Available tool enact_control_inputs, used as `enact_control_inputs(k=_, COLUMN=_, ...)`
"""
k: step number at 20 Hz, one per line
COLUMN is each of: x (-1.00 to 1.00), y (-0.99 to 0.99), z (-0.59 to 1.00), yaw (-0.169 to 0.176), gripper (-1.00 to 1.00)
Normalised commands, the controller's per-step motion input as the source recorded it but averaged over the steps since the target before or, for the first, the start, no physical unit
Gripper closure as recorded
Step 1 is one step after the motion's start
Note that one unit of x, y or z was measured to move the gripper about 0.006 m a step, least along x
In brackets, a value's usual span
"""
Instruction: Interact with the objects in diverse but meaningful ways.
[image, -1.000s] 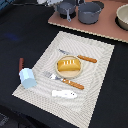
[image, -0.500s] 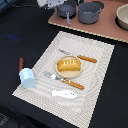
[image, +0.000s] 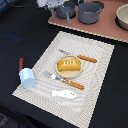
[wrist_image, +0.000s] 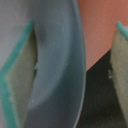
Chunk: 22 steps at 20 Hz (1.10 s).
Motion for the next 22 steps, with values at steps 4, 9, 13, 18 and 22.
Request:
enact_control_inputs(k=4, x=0.01, y=0.16, z=0.94, yaw=-0.004, gripper=-1.00)
enact_control_inputs(k=9, x=0.18, y=-0.08, z=0.99, yaw=-0.074, gripper=-1.00)
enact_control_inputs(k=13, x=0.41, y=-0.44, z=0.70, yaw=-0.047, gripper=-1.00)
enact_control_inputs(k=18, x=0.62, y=-0.55, z=0.42, yaw=-0.022, gripper=-1.00)
enact_control_inputs(k=22, x=0.56, y=-0.59, z=0.32, yaw=-0.038, gripper=-1.00)
